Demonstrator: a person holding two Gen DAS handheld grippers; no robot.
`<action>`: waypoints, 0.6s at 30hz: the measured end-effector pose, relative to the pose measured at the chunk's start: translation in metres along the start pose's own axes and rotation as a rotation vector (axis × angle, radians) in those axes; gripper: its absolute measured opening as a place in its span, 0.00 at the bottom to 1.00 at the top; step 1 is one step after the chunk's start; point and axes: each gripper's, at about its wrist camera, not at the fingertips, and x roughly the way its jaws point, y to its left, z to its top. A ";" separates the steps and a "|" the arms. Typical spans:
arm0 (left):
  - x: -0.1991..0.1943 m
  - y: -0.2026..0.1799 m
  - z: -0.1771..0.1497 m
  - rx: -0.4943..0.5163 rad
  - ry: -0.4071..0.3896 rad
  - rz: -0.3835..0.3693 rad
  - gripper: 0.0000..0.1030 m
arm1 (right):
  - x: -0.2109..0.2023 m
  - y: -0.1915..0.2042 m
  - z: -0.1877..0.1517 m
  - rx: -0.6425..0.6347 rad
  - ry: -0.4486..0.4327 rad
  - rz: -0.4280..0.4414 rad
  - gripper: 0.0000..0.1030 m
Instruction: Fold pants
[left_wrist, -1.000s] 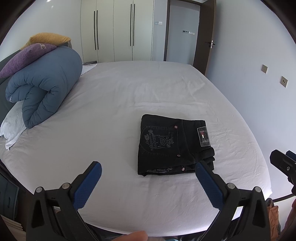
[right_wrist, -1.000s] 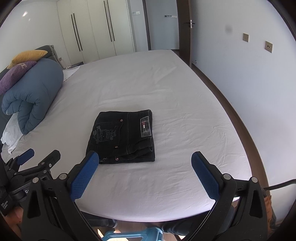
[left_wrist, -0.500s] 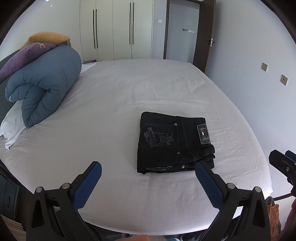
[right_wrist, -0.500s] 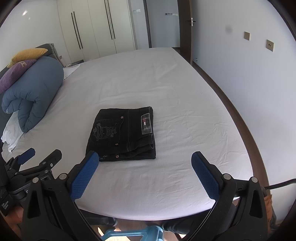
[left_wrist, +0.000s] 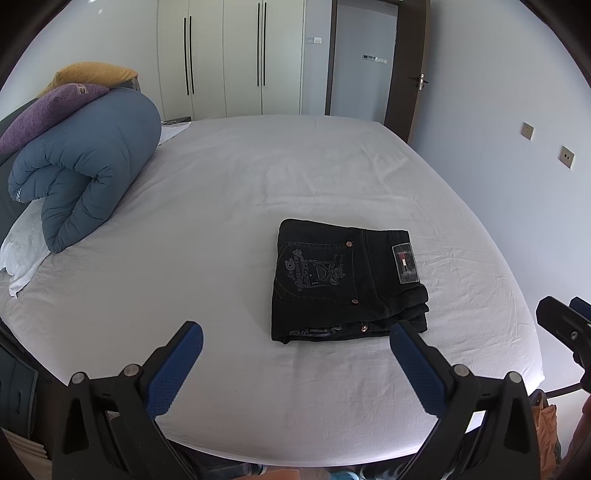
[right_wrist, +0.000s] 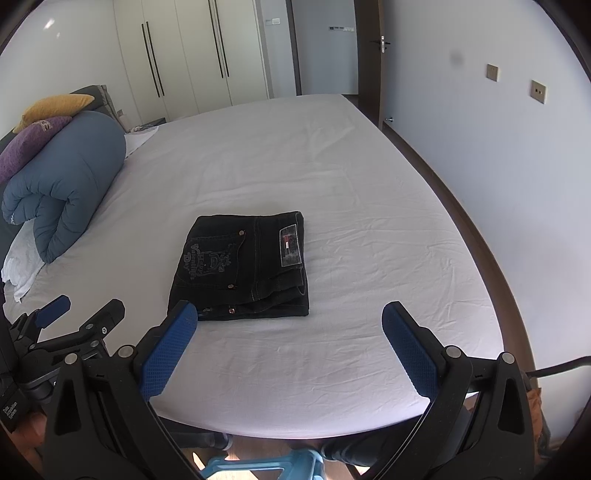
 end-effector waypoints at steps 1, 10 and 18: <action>0.000 0.000 0.000 0.000 0.000 0.000 1.00 | 0.000 0.000 0.000 0.000 0.000 0.001 0.99; 0.001 0.000 -0.002 0.002 0.002 0.000 1.00 | 0.002 0.001 -0.003 -0.002 0.005 0.001 0.99; 0.003 0.000 -0.004 0.009 0.007 -0.001 1.00 | 0.003 0.001 -0.003 -0.001 0.010 0.004 0.99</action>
